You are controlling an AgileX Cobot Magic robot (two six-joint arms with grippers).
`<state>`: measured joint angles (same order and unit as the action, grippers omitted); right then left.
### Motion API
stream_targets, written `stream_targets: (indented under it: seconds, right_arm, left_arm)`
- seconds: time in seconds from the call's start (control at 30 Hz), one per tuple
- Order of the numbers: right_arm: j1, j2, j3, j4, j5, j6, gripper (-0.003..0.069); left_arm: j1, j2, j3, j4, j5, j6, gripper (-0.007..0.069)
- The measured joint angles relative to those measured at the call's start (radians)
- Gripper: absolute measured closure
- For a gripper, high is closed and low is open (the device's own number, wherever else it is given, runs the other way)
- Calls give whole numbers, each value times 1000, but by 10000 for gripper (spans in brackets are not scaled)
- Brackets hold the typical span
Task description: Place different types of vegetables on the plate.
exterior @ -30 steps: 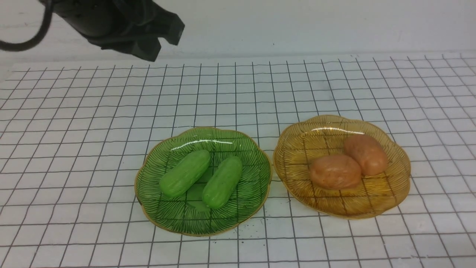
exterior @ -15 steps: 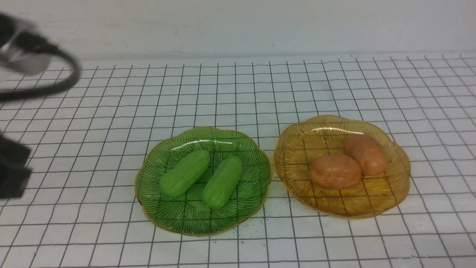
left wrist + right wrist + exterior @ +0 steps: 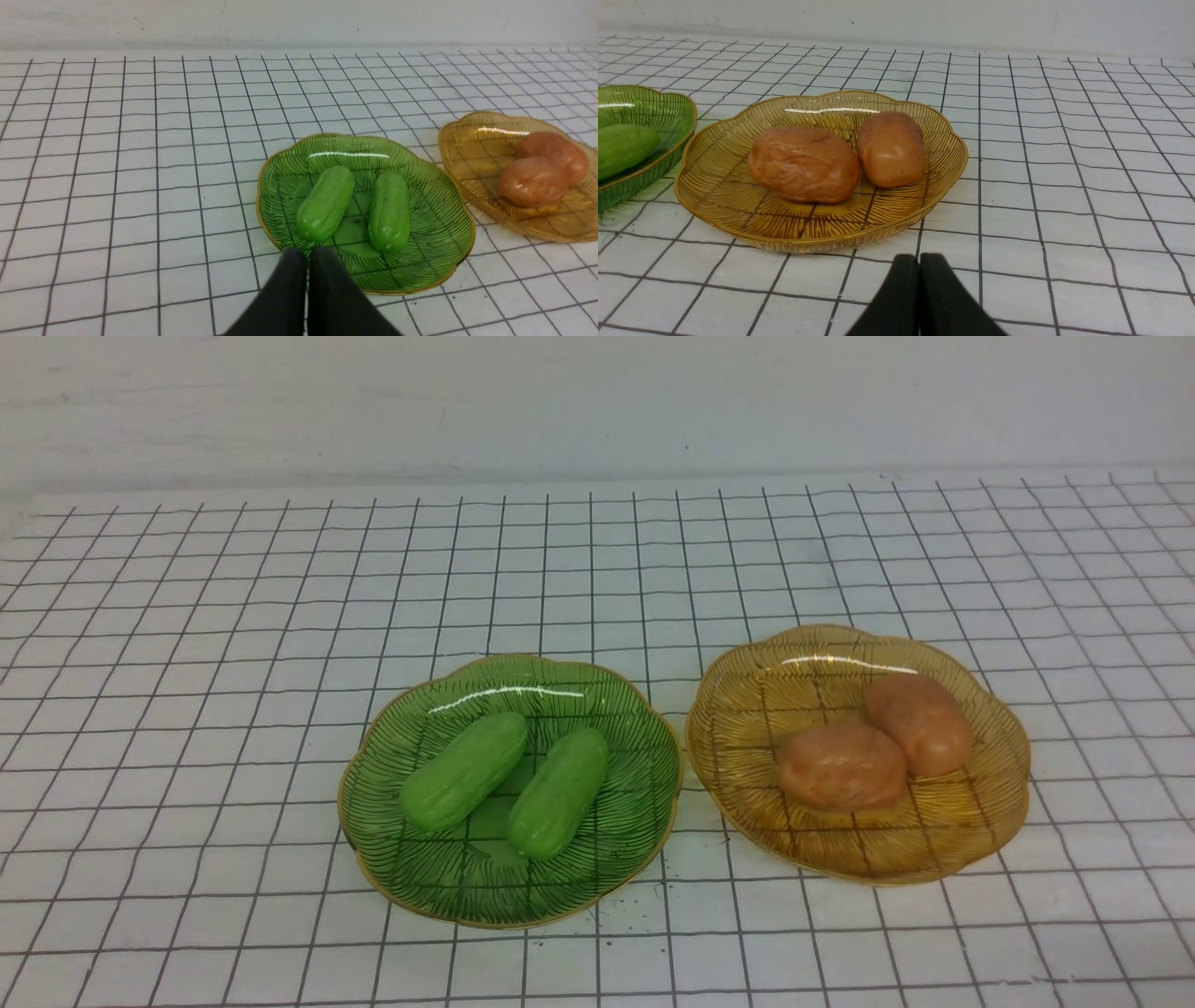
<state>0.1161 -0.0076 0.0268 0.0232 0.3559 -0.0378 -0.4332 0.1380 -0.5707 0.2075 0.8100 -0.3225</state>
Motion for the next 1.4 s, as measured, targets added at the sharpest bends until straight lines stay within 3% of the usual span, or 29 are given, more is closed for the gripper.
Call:
stream_targets:
  seconds: [0.43, 0.57, 0.63, 0.73, 0.83, 1.3, 1.4]
  right_arm:
    - [0, 0, 0, 0, 0, 0, 673]
    - [0, 0, 0, 0, 0, 0, 673]
    - [0, 0, 0, 0, 0, 0, 673]
    - [0, 0, 0, 0, 0, 0, 673]
    - [0, 0, 0, 0, 0, 0, 673]
    - [0, 0, 0, 0, 0, 7, 673]
    - [0, 0, 0, 0, 0, 7, 673]
  left_arm:
    - [0, -44, 11, 0, -42, -4, 632]
    - [0, -44, 20, 0, -131, -6, 632]
    - [0, -44, 60, 0, -278, -7, 632]
    - [0, -44, 102, 0, -379, -7, 632]
    - [0, -44, 129, 0, -419, -7, 632]
    - [0, -44, 178, -6, -394, -2, 632]
    - [1, -44, 204, -8, -398, 50, 632]
